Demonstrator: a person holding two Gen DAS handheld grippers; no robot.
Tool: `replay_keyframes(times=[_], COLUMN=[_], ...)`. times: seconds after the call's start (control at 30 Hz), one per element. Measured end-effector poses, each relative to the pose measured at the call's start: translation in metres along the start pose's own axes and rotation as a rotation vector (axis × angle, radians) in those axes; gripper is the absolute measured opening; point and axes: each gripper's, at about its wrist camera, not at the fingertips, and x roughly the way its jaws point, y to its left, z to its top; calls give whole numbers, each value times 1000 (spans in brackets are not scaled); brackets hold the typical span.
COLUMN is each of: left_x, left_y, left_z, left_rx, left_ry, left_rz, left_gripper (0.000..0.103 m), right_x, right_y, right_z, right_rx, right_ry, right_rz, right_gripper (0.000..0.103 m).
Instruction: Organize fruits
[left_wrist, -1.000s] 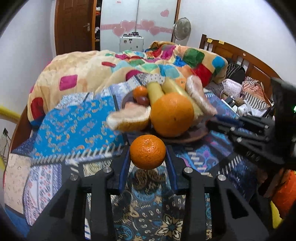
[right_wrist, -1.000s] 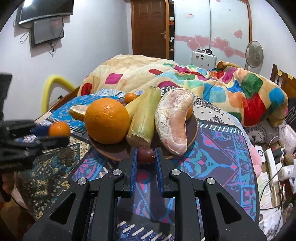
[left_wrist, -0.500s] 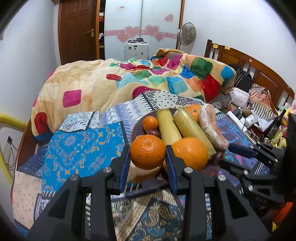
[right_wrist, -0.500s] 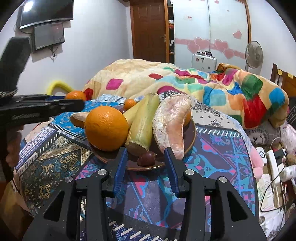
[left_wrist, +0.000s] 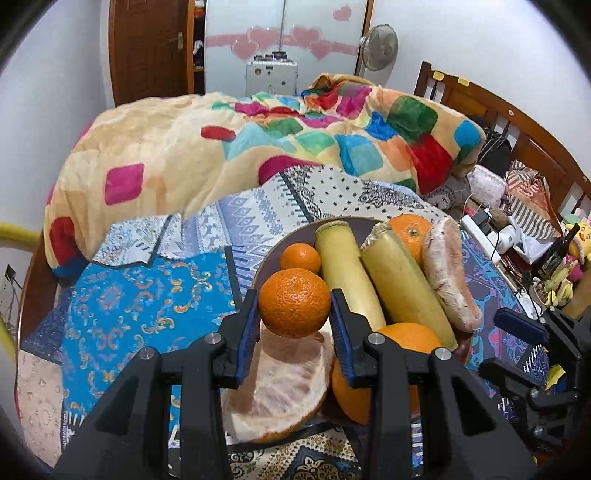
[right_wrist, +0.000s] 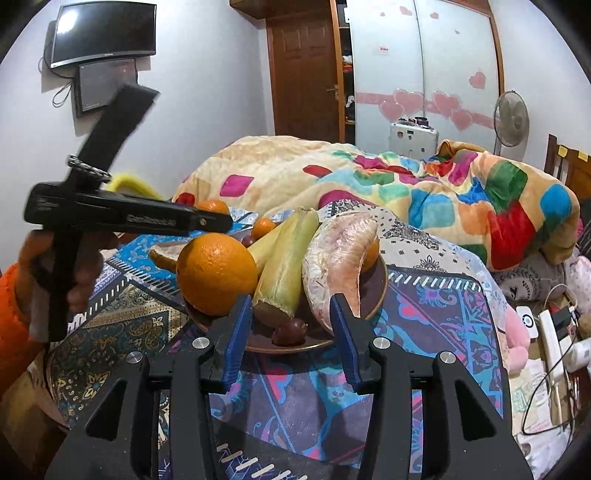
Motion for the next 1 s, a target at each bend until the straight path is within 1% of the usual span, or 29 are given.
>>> replay_keyframes(times=[0.1, 0.23, 0.33, 0.57, 0.63, 0.83, 0.93, 1.0], left_x=[4, 6, 6, -10, -20, -69, -100, -128], left_y=[1, 1, 0, -5, -7, -12, -14, -20], left_z=[0, 3, 4, 2, 0, -9, -18, -28], left_rx=[-11, -8, 0, 16, 22, 30, 18, 17], left_ry=[10, 11, 14, -34, -48, -133, -196, -258], left_rz=[-24, -24, -21, 2, 5, 31, 53, 73], left_gripper=[37, 42, 43, 43, 43, 43, 43, 43], right_x=[0, 1, 1, -4, -9, -36, -51, -64], right_y=[-2, -3, -4, -4, -3, 3, 7, 11], right_z=[2, 5, 6, 7, 9, 15, 20, 24], right_rx=[1, 0, 1, -2, 3, 3, 8, 13], right_ry=[-10, -16, -23, -37, -43, -83, -107, -129], right_rz=[3, 11, 13, -3, -3, -20, -31, -38], right_gripper=[41, 41, 41, 41, 41, 41, 41, 41])
